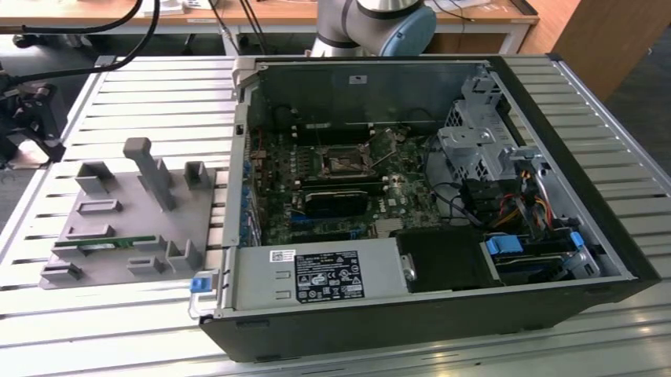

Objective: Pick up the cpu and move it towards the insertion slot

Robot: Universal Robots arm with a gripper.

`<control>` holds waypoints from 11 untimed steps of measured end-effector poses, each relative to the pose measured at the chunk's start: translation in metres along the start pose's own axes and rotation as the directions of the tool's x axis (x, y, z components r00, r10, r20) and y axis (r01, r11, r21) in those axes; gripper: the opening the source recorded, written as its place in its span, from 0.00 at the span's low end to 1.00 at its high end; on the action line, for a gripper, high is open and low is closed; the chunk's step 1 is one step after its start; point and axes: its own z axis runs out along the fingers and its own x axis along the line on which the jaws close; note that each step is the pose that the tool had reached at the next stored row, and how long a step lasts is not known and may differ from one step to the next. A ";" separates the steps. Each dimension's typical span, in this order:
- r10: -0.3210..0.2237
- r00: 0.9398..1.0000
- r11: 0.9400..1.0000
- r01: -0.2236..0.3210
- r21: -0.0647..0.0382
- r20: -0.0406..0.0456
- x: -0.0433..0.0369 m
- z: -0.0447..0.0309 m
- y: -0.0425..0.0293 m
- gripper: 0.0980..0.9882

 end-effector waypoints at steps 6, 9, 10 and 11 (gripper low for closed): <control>0.003 1.000 1.000 -0.003 0.000 0.000 0.0000 -0.0024 0.0001 0.50; 0.004 1.000 1.000 -0.004 0.000 0.000 0.0001 -0.0036 0.0002 0.50; 0.004 1.000 1.000 -0.004 0.000 0.000 0.0001 -0.0039 0.0002 0.50; 0.005 1.000 1.000 -0.005 0.000 0.000 0.0001 -0.0043 0.0003 0.50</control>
